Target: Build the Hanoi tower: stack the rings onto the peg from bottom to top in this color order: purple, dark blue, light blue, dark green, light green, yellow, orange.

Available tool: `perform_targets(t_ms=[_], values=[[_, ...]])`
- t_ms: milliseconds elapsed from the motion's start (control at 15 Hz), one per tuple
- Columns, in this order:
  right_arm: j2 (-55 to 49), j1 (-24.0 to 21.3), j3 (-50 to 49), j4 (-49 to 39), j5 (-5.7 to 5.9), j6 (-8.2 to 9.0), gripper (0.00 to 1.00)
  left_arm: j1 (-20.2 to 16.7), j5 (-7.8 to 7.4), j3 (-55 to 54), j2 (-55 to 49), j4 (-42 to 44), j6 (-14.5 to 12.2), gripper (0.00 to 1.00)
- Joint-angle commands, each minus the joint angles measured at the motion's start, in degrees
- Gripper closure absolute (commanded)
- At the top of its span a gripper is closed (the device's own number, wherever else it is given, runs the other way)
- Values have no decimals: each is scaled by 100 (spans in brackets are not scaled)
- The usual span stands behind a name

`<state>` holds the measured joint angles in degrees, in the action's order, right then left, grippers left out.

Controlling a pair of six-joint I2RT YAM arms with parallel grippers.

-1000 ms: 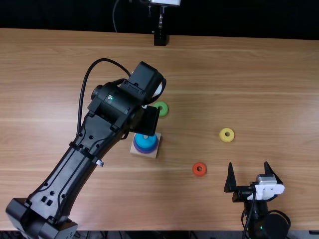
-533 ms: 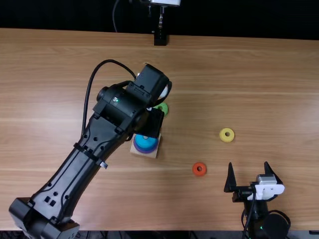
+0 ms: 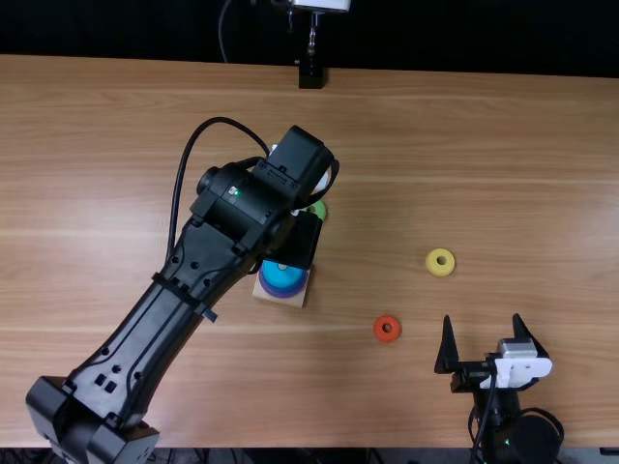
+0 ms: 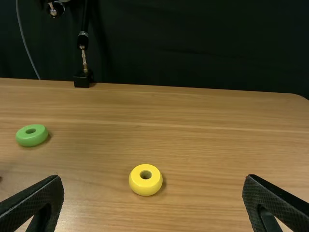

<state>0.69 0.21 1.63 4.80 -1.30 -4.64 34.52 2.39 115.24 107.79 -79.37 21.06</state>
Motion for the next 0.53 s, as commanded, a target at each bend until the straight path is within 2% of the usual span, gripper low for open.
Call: perform_targets(t_ms=[0,467], values=[[-69,-73,-75,22,3,-10,0,19,3,157,172,-4,3,100],[-69,-73,-75,22,3,-10,0,-33,14,121,339,69,-7,100]])
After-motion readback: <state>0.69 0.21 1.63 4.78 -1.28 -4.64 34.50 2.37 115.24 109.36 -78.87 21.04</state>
